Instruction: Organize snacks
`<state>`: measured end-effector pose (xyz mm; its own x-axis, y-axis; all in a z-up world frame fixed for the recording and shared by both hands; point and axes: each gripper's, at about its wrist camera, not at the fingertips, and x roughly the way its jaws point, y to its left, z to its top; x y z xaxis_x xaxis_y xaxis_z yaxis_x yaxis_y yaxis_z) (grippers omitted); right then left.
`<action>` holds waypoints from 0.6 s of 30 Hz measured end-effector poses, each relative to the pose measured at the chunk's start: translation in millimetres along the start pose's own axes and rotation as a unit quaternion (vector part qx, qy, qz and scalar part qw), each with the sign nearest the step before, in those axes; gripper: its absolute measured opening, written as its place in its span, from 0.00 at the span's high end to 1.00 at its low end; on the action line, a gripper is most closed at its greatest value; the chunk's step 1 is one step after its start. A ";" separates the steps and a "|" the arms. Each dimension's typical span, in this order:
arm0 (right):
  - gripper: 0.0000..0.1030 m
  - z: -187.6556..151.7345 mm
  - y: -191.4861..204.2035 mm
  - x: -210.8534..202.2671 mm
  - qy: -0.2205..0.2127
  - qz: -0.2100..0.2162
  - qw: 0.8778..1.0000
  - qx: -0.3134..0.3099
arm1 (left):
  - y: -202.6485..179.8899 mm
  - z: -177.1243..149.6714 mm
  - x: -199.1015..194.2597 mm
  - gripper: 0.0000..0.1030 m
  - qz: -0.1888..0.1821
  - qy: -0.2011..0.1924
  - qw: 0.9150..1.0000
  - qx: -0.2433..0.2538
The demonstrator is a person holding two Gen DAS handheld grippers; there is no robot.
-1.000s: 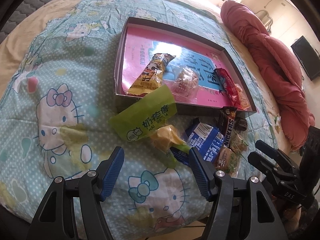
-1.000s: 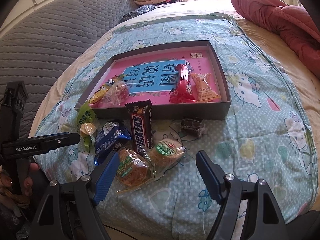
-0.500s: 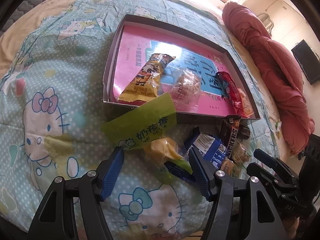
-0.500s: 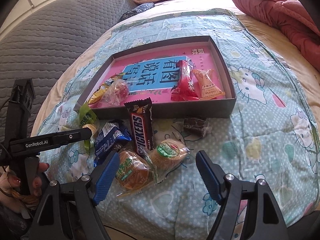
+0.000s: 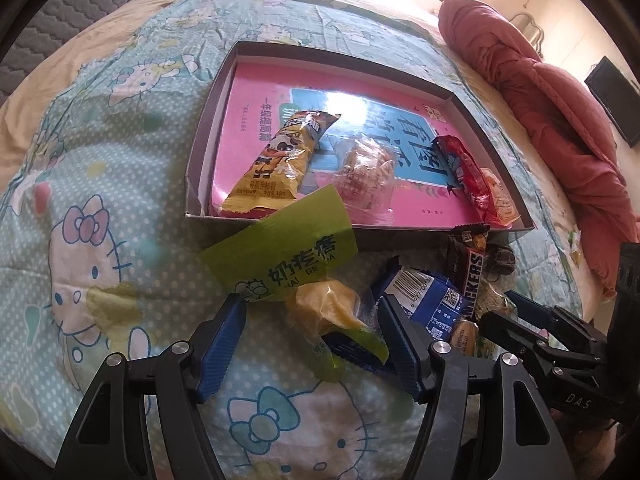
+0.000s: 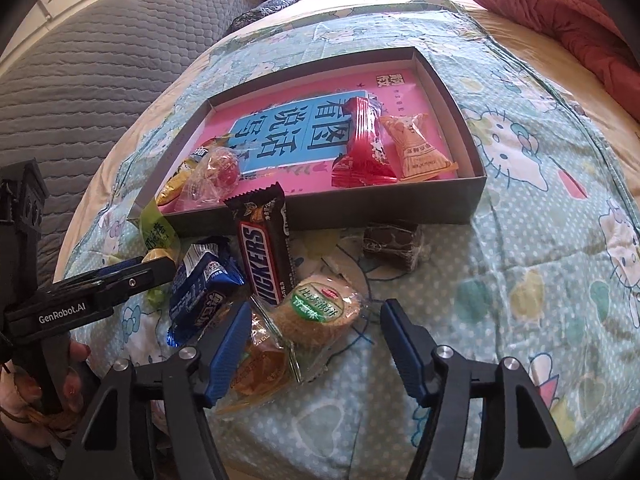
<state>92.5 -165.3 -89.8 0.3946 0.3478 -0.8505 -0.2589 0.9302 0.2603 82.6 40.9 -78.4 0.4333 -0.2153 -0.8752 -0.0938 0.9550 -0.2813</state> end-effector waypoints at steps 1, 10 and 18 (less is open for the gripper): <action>0.36 0.0 0.8 0.3 -0.002 -0.002 1.000 -0.003 | -1.0 0.1 0.3 0.33 -0.004 -0.001 1.000 -0.001; 0.40 1.6 -0.1 5.4 0.001 -0.006 1.000 -0.008 | 3.1 0.7 3.6 0.34 -0.008 0.002 1.000 -0.014; 0.41 2.7 -1.6 8.0 0.006 -0.005 1.000 -0.009 | 8.0 -0.6 6.4 0.54 -0.037 0.009 0.999 -0.027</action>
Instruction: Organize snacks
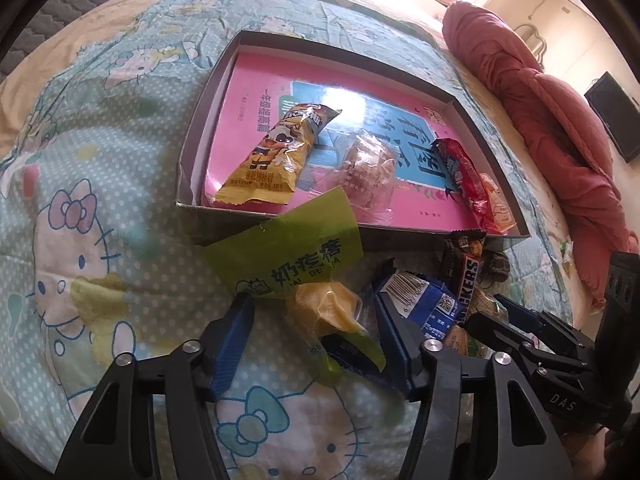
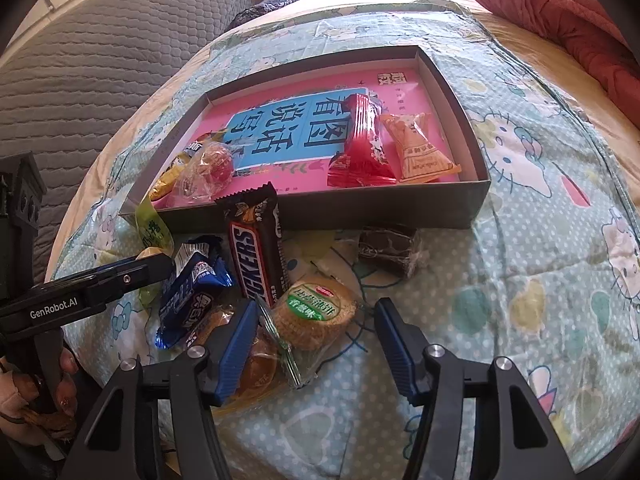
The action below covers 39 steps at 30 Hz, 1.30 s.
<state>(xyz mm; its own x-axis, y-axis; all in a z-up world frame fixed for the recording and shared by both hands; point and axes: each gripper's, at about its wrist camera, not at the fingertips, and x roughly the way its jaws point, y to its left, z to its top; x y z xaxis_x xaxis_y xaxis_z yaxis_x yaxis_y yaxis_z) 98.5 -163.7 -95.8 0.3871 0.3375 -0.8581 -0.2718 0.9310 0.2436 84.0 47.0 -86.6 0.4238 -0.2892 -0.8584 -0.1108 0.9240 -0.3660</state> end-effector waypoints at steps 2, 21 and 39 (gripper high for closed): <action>0.41 0.1 -0.1 0.0 0.001 0.000 1.000 -0.001 | -4.6 -1.0 -0.3 0.54 0.005 0.000 1.000 0.011; 0.53 -3.2 5.2 -8.9 -0.004 0.003 1.000 -0.022 | -19.4 0.4 -35.5 0.57 0.007 -0.041 0.998 0.055; 0.58 -1.9 1.2 -61.3 -0.094 0.013 0.995 -0.020 | -23.7 3.7 -66.2 0.58 -0.014 -0.088 0.994 0.055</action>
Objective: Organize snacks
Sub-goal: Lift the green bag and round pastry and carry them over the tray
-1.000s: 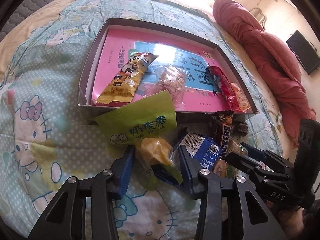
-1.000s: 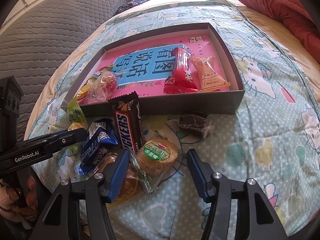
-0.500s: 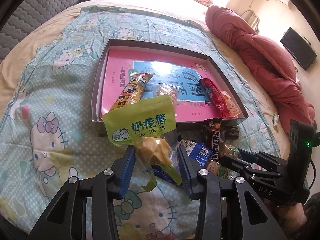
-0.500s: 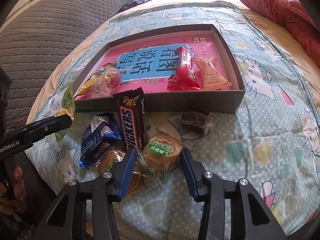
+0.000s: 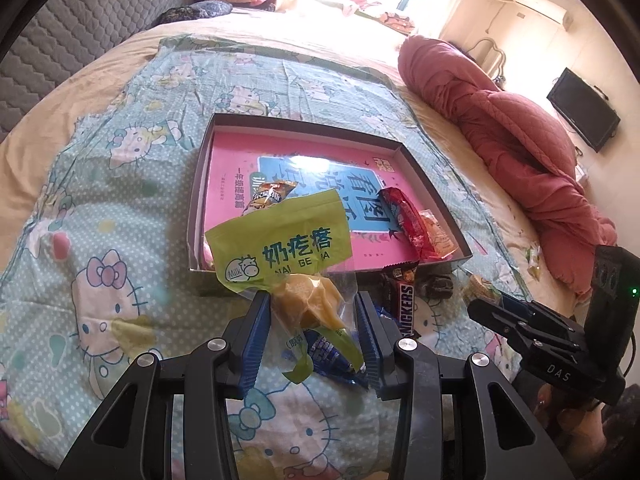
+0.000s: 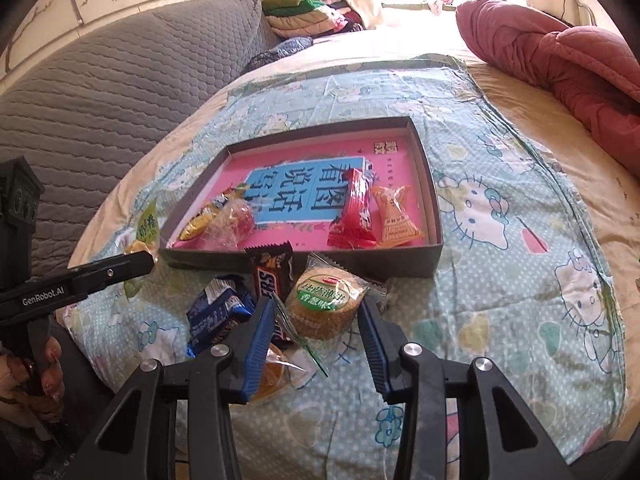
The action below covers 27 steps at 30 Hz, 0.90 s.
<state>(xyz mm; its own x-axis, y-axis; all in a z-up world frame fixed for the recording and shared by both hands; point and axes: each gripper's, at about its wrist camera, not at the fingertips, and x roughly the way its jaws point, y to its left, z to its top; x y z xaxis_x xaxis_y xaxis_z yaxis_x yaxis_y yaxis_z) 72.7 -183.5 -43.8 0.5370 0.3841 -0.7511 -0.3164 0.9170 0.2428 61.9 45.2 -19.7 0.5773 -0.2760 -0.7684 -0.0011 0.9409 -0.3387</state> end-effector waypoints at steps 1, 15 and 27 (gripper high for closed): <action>0.58 1.7 -1.1 -2.7 -0.007 0.009 1.000 0.004 | -0.5 0.3 -2.0 0.58 -0.001 -0.004 1.000 0.001; 0.58 16.2 -6.5 -19.3 -0.052 -0.001 0.999 0.001 | -7.0 9.0 -20.1 0.58 -0.003 -0.044 0.999 0.022; 0.58 29.7 -5.8 -19.9 -0.076 -0.010 0.997 -0.021 | -6.2 18.1 -19.4 0.58 0.016 -0.057 0.997 0.038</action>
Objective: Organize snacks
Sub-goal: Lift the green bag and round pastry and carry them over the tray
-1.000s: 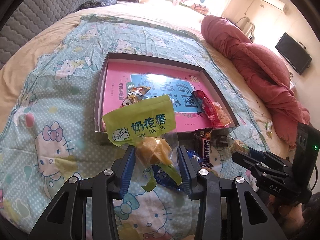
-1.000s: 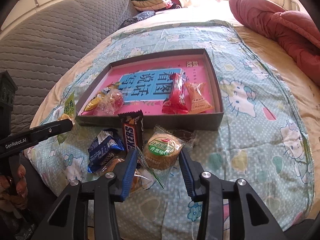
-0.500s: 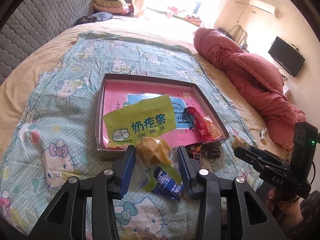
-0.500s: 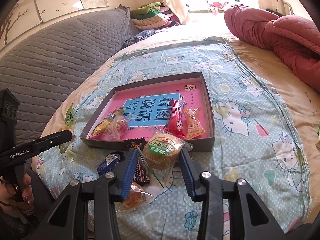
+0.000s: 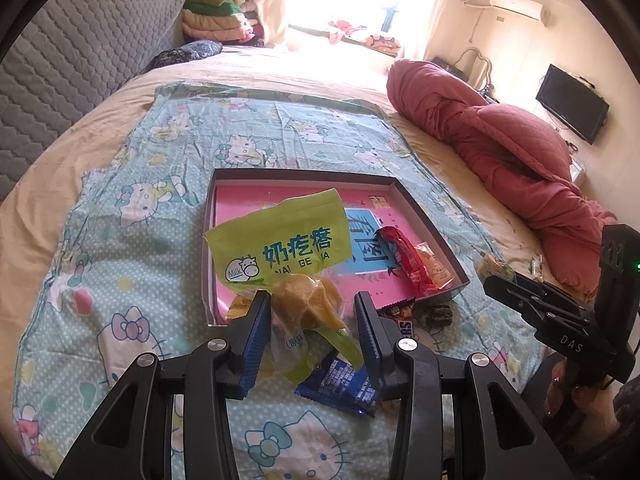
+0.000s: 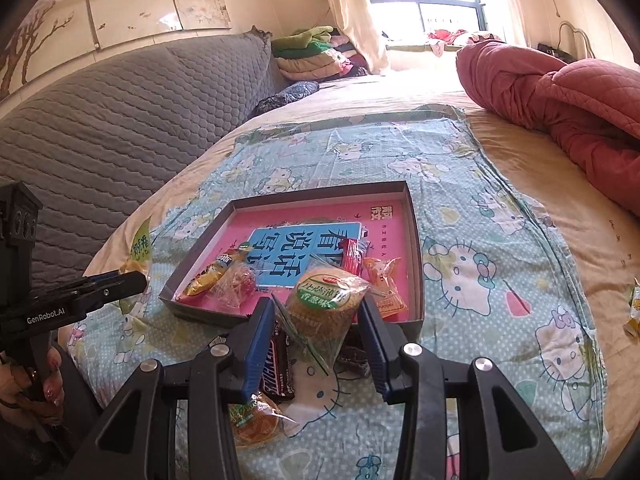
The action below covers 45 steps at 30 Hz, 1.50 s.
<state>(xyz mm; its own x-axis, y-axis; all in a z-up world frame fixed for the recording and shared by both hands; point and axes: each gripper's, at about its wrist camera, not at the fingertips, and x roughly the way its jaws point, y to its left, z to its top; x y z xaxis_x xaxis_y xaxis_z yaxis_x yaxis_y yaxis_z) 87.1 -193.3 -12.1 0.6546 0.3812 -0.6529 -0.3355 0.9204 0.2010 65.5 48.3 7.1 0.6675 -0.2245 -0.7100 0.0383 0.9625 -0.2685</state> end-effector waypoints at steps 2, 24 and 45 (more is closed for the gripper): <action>0.58 2.1 -1.5 3.3 0.002 -0.004 1.000 -0.001 | 3.3 1.4 1.5 0.58 0.002 0.001 1.000 -0.004; 0.58 24.5 -17.9 16.5 -0.020 -0.001 1.000 0.008 | 24.3 15.1 44.1 0.58 0.019 0.014 1.000 -0.019; 0.58 40.4 -23.4 35.1 -0.023 -0.014 1.000 0.003 | 6.9 14.9 81.0 0.57 0.013 0.046 0.999 0.016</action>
<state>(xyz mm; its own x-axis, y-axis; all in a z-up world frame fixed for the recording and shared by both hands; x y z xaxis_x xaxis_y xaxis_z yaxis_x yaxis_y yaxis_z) 145.3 -197.9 -10.2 0.6940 0.3595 -0.6239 -0.3129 0.9309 0.1884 131.0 39.0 -42.6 0.5974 -0.2110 -0.7737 0.0461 0.9722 -0.2295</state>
